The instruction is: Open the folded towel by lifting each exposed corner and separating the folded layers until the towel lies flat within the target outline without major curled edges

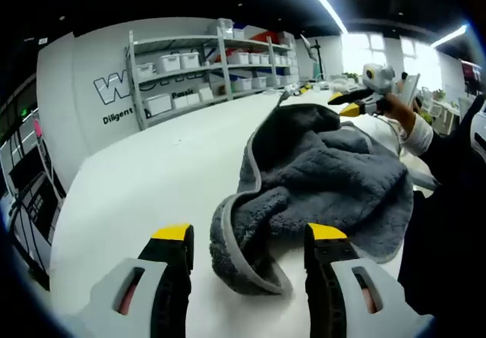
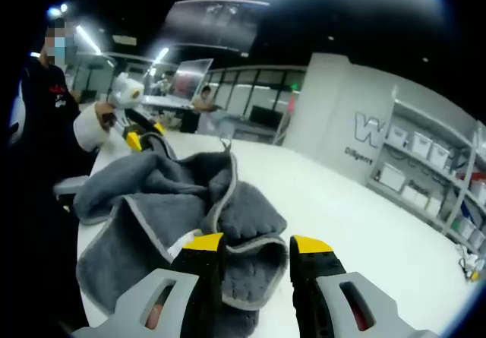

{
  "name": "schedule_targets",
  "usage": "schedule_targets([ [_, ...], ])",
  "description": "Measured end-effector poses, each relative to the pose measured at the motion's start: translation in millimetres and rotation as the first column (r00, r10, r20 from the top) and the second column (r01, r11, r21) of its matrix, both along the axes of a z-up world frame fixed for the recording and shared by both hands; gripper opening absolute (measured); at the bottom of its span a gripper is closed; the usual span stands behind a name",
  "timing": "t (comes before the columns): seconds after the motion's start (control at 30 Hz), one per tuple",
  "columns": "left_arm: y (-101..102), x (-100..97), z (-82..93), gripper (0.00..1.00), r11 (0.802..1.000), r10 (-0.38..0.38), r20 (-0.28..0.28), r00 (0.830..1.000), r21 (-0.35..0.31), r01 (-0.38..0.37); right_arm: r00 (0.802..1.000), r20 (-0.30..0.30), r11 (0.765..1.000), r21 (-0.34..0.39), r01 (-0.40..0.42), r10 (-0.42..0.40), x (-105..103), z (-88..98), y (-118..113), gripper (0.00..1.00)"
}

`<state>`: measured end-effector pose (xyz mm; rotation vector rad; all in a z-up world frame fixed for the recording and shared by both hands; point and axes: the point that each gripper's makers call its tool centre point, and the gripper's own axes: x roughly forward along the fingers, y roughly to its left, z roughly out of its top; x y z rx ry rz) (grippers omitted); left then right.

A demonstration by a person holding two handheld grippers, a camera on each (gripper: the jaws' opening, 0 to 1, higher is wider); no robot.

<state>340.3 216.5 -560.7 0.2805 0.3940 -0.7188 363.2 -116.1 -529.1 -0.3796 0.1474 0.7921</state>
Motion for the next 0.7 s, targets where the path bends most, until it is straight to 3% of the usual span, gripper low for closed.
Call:
schedule_targets([
  [0.1,-0.3,-1.6,-6.4,0.61,1.0,0.008,-0.041,0.999,-0.011,-0.008,1.0,-0.015,1.0,0.003,0.005,-0.005,0.2,-3.3,-1.3,0.32],
  [0.23,0.2,-5.4,-9.9,0.55,1.0,0.003,-0.06,0.998,-0.003,-0.003,0.999,-0.013,0.999,-0.029,0.033,-0.033,5.7,-7.2,-8.4,0.32],
  [0.3,2.7,-8.2,-7.7,0.52,1.0,0.003,-0.064,0.998,-0.006,-0.004,0.997,-0.045,0.998,-0.019,0.059,-0.059,10.7,-9.5,-14.5,0.31],
  [0.53,7.2,-16.6,-4.8,0.35,0.999,0.01,-0.087,0.996,-0.031,-0.013,0.993,-0.082,0.997,-0.004,0.083,-0.083,11.4,-10.1,-26.5,0.28],
  [0.7,8.2,-22.7,-10.0,0.26,0.999,0.004,-0.139,0.99,-0.053,-0.011,0.99,-0.117,0.997,0.009,0.083,-0.081,6.0,-14.2,-37.0,0.26],
])
